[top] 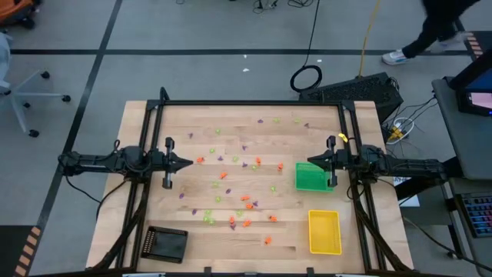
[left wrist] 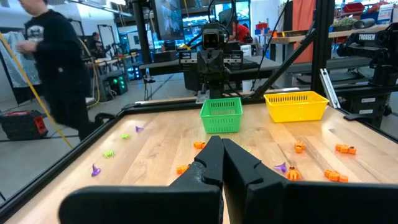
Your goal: Sort Halloween decoration
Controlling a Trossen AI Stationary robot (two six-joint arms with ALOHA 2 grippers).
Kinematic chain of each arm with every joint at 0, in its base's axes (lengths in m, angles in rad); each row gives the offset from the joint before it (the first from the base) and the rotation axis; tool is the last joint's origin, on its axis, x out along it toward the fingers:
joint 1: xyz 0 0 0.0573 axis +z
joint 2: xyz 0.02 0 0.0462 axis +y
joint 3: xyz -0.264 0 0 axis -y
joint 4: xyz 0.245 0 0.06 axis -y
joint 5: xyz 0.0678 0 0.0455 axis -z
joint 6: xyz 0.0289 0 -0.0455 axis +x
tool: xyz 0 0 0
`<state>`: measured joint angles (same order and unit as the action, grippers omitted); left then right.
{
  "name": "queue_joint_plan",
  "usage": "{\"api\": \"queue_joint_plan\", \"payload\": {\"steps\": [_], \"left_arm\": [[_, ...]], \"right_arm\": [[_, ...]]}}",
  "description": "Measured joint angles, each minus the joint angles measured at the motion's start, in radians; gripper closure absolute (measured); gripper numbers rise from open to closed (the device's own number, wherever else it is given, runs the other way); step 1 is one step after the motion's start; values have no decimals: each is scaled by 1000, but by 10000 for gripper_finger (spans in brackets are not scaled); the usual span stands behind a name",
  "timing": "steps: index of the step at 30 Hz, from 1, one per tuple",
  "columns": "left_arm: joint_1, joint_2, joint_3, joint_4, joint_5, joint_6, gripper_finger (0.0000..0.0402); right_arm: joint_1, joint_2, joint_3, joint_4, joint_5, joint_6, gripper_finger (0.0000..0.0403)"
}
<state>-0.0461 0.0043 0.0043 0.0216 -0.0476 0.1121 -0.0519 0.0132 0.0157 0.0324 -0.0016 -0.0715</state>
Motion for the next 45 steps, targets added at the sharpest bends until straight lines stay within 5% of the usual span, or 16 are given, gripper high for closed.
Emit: {"api": "queue_joint_plan", "payload": {"steps": [45], "left_arm": [[0, 0, 0, 0, 0, 0, 401]], "right_arm": [[0, 0, 0, 0, 0, 0, 403]]}}
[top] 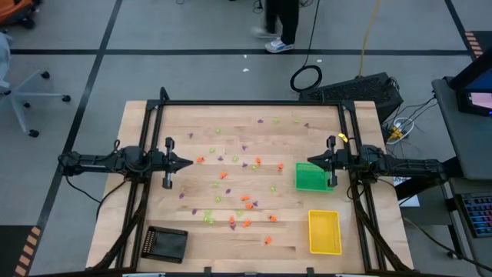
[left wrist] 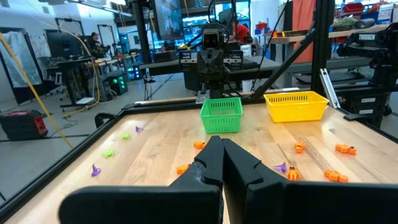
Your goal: Sort Halloween decoration
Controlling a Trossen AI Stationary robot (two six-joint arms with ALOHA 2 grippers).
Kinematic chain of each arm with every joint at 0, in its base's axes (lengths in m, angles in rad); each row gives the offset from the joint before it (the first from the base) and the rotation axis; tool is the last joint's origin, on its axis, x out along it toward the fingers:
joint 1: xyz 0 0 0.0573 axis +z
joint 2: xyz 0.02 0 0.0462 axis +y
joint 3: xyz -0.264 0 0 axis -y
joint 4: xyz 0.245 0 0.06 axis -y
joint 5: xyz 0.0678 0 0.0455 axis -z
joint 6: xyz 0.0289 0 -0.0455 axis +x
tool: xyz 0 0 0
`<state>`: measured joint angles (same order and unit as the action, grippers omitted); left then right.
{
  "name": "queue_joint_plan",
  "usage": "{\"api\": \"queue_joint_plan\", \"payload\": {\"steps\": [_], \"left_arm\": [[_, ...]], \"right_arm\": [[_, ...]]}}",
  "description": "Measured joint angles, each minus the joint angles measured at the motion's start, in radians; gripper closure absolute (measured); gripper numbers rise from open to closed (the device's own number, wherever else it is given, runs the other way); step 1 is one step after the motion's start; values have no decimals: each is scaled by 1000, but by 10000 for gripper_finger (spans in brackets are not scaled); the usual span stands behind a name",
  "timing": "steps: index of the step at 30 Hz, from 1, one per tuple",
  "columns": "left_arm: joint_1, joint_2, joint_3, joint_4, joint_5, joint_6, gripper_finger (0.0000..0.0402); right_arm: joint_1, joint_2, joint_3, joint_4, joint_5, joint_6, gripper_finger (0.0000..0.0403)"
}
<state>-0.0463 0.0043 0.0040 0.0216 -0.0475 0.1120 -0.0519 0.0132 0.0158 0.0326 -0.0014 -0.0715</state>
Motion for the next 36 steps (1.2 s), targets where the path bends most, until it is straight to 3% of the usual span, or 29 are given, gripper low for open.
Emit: {"api": "queue_joint_plan", "payload": {"steps": [21, 36], "left_arm": [[0, 0, 0, 1, 0, 0, 402], [0, 0, 0, 15, -6, 0, 402]], "right_arm": [[0, 11, 38, -8, 0, 21, 403], [0, 231, 222, -30, 0, 34, 403]]}}
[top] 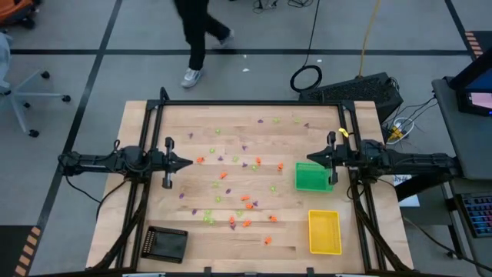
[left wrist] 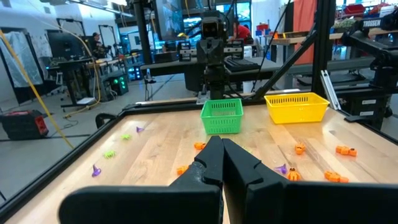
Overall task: Sort Halloween decoration
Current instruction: Put the purple witch hat toy into the black bin
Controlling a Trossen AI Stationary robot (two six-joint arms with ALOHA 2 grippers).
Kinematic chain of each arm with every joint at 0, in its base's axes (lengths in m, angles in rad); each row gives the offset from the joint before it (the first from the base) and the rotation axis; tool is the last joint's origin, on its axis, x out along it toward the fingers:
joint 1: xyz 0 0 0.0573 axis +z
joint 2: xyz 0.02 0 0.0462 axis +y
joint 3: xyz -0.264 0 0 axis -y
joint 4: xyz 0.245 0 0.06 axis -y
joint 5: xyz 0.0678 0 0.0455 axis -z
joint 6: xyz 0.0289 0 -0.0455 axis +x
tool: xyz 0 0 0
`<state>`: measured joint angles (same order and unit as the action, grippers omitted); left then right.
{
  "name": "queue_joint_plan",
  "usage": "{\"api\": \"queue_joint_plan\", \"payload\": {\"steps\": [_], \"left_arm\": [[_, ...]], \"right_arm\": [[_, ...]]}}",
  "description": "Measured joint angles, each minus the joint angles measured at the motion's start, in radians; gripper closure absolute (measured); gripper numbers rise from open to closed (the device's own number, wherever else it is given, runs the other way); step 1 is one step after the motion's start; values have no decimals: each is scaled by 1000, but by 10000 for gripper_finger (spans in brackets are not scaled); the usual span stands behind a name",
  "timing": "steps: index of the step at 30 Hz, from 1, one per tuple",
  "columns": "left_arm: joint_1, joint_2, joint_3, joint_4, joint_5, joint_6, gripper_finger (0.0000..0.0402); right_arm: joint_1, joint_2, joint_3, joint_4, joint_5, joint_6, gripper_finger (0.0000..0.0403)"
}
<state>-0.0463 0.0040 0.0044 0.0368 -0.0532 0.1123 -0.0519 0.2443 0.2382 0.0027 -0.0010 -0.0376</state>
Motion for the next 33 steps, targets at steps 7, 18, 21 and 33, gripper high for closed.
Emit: {"api": "queue_joint_plan", "payload": {"steps": [7, 18, 21, 33], "left_arm": [[0, 0, 0, 3, 0, 0, 402], [0, 0, 0, 6, 1, 0, 402], [0, 0, 0, 6, 1, 0, 402], [0, 0, 0, 7, -3, 0, 402]], "right_arm": [[0, 141, 166, -106, 4, 31, 403], [0, 314, 417, -382, 5, 201, 403], [0, 351, 467, -428, 6, 220, 403], [-1, 521, 620, -636, 196, 291, 403]]}}
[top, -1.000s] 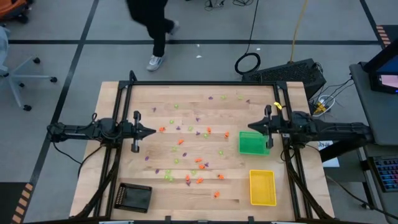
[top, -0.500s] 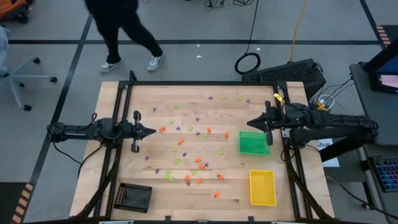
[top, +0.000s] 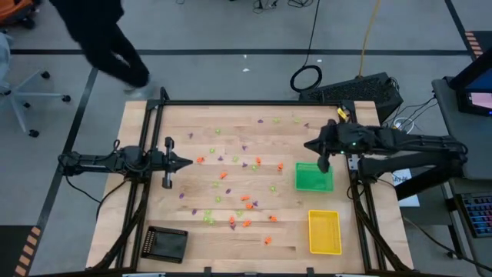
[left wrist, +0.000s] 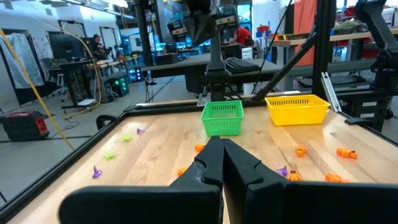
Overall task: Sort Halloween decoration
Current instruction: Put the purple witch hat toy into the black bin
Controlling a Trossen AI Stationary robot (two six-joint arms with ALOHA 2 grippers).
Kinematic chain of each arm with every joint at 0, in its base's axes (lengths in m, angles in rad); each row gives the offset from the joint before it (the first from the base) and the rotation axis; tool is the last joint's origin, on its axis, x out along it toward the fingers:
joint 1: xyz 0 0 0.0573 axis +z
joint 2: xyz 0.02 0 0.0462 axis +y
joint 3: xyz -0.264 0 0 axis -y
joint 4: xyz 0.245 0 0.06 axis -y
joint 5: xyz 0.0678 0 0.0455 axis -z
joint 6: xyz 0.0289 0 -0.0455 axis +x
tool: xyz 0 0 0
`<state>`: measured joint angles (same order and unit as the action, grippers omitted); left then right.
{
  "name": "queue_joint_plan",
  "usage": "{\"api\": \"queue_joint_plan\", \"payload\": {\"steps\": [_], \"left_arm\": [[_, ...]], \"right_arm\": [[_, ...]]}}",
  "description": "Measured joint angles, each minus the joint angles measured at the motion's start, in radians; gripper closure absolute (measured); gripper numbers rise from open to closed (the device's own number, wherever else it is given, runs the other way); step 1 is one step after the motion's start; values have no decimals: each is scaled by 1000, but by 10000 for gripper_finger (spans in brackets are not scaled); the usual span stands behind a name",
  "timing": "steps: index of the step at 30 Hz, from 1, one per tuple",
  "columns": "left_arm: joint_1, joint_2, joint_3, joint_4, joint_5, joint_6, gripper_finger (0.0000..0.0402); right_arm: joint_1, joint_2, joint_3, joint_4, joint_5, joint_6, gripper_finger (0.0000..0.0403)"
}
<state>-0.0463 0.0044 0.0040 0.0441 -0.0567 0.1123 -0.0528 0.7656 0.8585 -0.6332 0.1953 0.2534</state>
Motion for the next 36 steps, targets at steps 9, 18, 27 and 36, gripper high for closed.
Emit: {"api": "queue_joint_plan", "payload": {"steps": [9, 18, 27, 36], "left_arm": [[0, 0, 0, 64, -5, 53, 402], [0, 0, 0, 41, -5, 25, 402], [0, 0, 0, 44, -4, -11, 402], [0, 6, 1, -16, 5, -30, 402]], "right_arm": [[-4, 152, -1, -86, 227, 168, 403], [-126, 283, -1, -73, 114, 310, 403], [-403, 483, 88, -104, 13, 230, 401], [-587, 649, 117, -136, -45, 225, 351]]}}
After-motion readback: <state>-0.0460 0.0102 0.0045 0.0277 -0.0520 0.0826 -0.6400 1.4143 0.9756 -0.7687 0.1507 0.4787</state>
